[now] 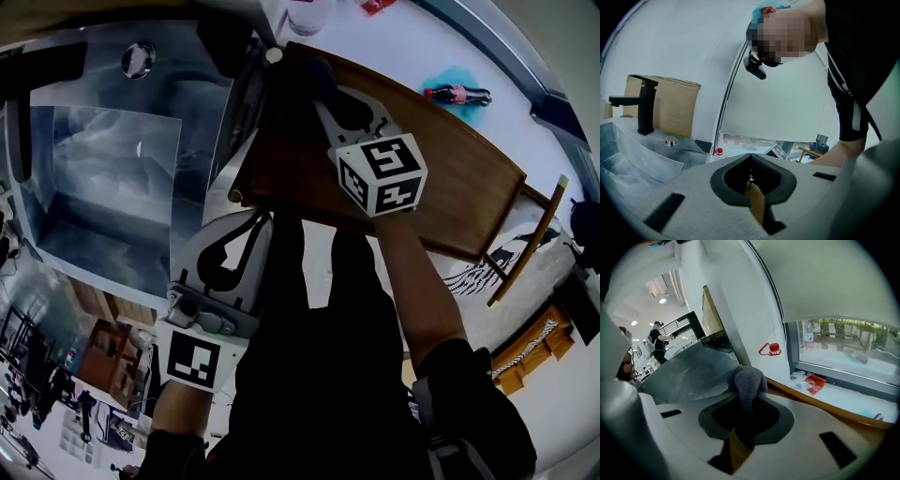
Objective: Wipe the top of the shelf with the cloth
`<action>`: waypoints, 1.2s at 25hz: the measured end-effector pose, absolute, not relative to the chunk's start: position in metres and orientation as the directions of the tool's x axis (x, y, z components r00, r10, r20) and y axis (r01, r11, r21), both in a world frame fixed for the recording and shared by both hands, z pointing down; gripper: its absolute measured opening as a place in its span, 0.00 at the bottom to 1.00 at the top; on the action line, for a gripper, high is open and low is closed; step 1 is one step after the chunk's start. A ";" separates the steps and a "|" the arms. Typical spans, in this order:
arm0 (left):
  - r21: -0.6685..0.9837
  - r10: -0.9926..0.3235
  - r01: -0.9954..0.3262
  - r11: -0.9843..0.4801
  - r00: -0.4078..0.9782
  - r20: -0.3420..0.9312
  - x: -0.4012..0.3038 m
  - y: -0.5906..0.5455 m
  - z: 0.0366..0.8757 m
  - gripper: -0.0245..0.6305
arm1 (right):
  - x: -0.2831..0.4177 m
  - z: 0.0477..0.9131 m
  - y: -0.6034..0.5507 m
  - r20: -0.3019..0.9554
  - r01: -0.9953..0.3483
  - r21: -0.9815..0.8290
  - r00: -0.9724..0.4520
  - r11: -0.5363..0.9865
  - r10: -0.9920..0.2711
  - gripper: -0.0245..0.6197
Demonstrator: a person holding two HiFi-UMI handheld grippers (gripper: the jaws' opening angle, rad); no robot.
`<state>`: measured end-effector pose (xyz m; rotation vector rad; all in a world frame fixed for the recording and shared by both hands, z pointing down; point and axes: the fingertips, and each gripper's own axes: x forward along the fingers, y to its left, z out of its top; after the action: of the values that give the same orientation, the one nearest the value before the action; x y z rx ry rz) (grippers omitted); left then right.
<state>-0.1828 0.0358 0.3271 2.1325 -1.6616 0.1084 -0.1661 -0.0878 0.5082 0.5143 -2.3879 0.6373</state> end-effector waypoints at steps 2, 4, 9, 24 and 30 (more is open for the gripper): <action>0.284 -0.902 -0.938 -0.200 0.290 0.321 -0.178 0.034 0.327 0.07 | -0.164 0.510 -0.090 0.647 -0.501 -0.313 -0.734 0.807 -0.205 0.15; 0.284 -0.900 -0.935 -0.210 0.299 0.318 -0.173 0.032 0.326 0.07 | -0.160 0.512 -0.091 0.652 -0.507 -0.311 -0.729 0.804 -0.208 0.15; 0.271 -0.890 -0.933 -0.237 0.320 0.324 -0.159 0.028 0.327 0.07 | -0.140 0.514 -0.097 0.661 -0.533 -0.303 -0.715 0.790 -0.228 0.15; 0.271 -0.852 -0.910 -0.314 0.396 0.343 -0.096 0.010 0.328 0.07 | -0.056 0.515 -0.119 0.681 -0.620 -0.282 -0.667 0.732 -0.303 0.15; 0.272 -0.834 -0.899 -0.344 0.426 0.352 -0.066 0.000 0.329 0.07 | -0.014 0.515 -0.126 0.689 -0.655 -0.278 -0.645 0.702 -0.330 0.15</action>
<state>-0.0657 0.0004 0.3287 2.2634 -1.4707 0.2092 -0.0143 -0.1260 0.5153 0.7486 -2.2925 0.6910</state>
